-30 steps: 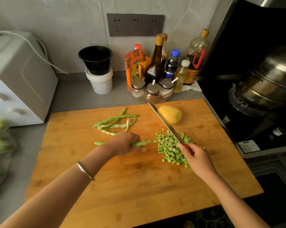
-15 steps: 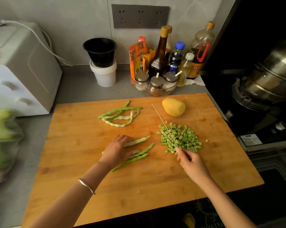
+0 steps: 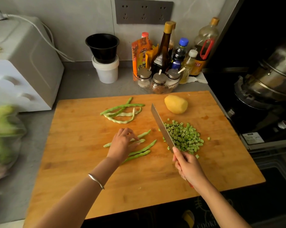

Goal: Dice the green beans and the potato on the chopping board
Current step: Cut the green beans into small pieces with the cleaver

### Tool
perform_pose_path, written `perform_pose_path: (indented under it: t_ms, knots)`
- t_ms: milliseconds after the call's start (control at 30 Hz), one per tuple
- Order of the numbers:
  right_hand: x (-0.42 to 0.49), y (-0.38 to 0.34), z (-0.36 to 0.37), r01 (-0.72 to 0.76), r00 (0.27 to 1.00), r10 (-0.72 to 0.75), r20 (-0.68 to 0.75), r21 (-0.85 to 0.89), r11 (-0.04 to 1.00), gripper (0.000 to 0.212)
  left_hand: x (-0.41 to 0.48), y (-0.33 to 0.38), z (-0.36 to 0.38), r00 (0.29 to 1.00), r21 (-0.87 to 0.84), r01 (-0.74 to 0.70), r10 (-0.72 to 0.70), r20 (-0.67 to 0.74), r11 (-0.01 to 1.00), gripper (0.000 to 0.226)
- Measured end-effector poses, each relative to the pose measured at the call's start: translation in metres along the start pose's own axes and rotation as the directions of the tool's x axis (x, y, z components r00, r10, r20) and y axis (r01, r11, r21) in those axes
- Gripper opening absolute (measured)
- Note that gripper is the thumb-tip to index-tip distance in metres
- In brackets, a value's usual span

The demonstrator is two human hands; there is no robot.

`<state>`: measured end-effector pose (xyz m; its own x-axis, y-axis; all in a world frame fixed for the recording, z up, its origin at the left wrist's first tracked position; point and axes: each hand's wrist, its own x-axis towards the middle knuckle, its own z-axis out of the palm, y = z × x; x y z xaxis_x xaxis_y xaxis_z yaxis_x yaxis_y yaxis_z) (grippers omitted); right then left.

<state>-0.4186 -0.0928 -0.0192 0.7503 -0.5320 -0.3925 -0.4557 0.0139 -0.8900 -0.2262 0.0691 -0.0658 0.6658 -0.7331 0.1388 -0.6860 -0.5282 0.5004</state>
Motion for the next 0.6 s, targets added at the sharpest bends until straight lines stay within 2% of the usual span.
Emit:
perform_pose_path:
  t_ms: [100,167,367,467,600]
  knots:
    - [0.002,-0.001,0.001,-0.008,1.000,0.008,-0.011,-0.004,1.000,0.056,0.010,0.017,0.009,0.998,-0.034,-0.046,0.047,0.041,0.998,0.020]
    - [0.002,-0.002,0.003,-0.011,1.000,0.011,-0.019,-0.007,1.000,0.056,0.014,0.022,0.015,0.998,-0.058,-0.018,0.021,0.055,0.998,0.023]
    - [0.000,-0.001,0.000,-0.015,1.000,0.016,-0.018,0.021,1.000,0.052,0.005,0.018,0.023,0.997,-0.009,-0.033,0.033,0.076,0.999,0.053]
    - [0.000,0.001,-0.001,-0.035,0.999,0.035,-0.024,0.021,0.999,0.052,-0.001,0.015,0.019,0.990,0.023,-0.019,0.015,0.141,1.000,0.065]
    - [0.000,0.001,0.002,-0.045,0.999,0.045,-0.013,0.018,0.999,0.052,-0.007,0.009,0.014,0.980,0.025,-0.071,0.065,0.187,0.997,0.062]
